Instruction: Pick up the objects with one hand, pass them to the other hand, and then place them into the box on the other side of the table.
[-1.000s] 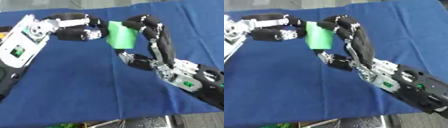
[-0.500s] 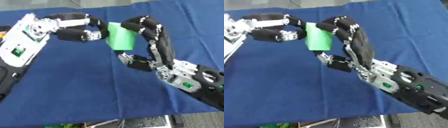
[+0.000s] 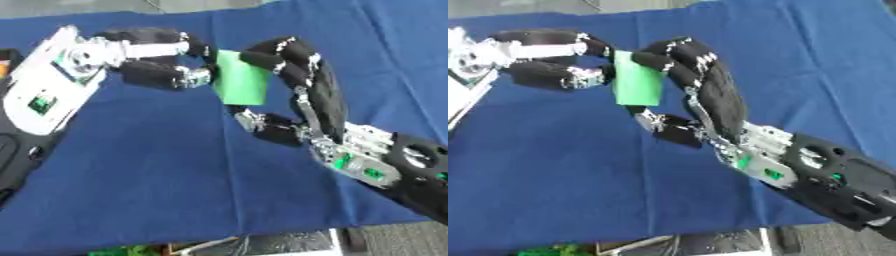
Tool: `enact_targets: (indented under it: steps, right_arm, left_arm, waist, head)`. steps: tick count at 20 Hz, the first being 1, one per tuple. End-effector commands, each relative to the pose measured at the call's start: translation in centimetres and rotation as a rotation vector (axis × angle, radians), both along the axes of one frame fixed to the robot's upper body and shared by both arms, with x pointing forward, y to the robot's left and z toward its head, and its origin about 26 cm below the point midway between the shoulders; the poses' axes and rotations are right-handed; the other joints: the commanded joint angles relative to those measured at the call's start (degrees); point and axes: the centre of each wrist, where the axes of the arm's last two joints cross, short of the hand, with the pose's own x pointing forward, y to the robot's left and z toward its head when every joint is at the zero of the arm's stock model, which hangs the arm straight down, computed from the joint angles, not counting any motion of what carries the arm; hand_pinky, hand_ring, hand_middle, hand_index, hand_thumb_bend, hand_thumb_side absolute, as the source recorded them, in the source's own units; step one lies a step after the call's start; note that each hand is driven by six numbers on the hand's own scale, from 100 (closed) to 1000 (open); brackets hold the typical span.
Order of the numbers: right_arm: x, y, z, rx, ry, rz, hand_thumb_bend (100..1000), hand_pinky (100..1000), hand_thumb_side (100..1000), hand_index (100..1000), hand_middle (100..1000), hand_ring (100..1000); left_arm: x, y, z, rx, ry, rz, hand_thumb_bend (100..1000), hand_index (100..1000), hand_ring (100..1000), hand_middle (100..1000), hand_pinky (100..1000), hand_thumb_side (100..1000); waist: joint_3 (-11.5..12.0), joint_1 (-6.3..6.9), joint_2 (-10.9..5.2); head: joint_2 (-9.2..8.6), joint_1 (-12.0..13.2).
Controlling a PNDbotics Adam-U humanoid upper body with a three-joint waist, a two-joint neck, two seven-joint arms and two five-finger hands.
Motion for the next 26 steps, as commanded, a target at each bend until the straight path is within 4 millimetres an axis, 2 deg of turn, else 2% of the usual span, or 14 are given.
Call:
enact_targets:
  steps: [1, 12, 19, 24, 26]
  right_arm:
    - [-0.2, 0.2, 0.4, -0.008, -0.023, -0.007, 100, 611, 182, 622, 615, 608]
    - [-0.5, 0.2, -0.3, -0.006, -0.010, -0.060, 100, 597, 182, 623, 614, 600]
    - [-0.5, 0.3, -0.3, -0.006, -0.015, -0.079, 100, 593, 178, 622, 612, 596]
    - [-0.4, 0.5, 0.0, -0.004, -0.028, -0.080, 100, 596, 172, 621, 611, 597]
    - [-0.4, 0.6, -0.1, -0.007, -0.032, -0.084, 100, 595, 171, 621, 611, 596]
  left_arm:
    - [-0.9, -0.2, 1.3, 0.033, -0.044, -0.092, 780, 907, 1000, 764, 1000, 1000]
    - [0.0, 1.0, 1.5, 0.116, -0.037, -0.215, 872, 908, 1000, 761, 1000, 1000]
    - [0.2, 1.3, 1.4, 0.109, -0.025, -0.228, 870, 907, 1000, 758, 1000, 1000]
    - [0.2, 0.7, 1.2, 0.118, -0.012, -0.192, 705, 894, 1000, 746, 1000, 1000]
    - [0.1, 0.5, 1.2, 0.127, -0.012, -0.174, 674, 892, 1000, 745, 1000, 1000]
  waist:
    - [0.0, -0.25, -0.95]
    - [-0.3, -0.28, -0.86]
    - [-0.4, -0.35, -0.74]
    - [-0.4, -0.45, -0.70]
    - [-0.4, -0.45, -0.69]
  head:
    - [0.29, -0.1]
    - [0.21, -0.4]
    - [0.13, -0.7]
    - [0.15, -0.9]
    - [0.13, -0.9]
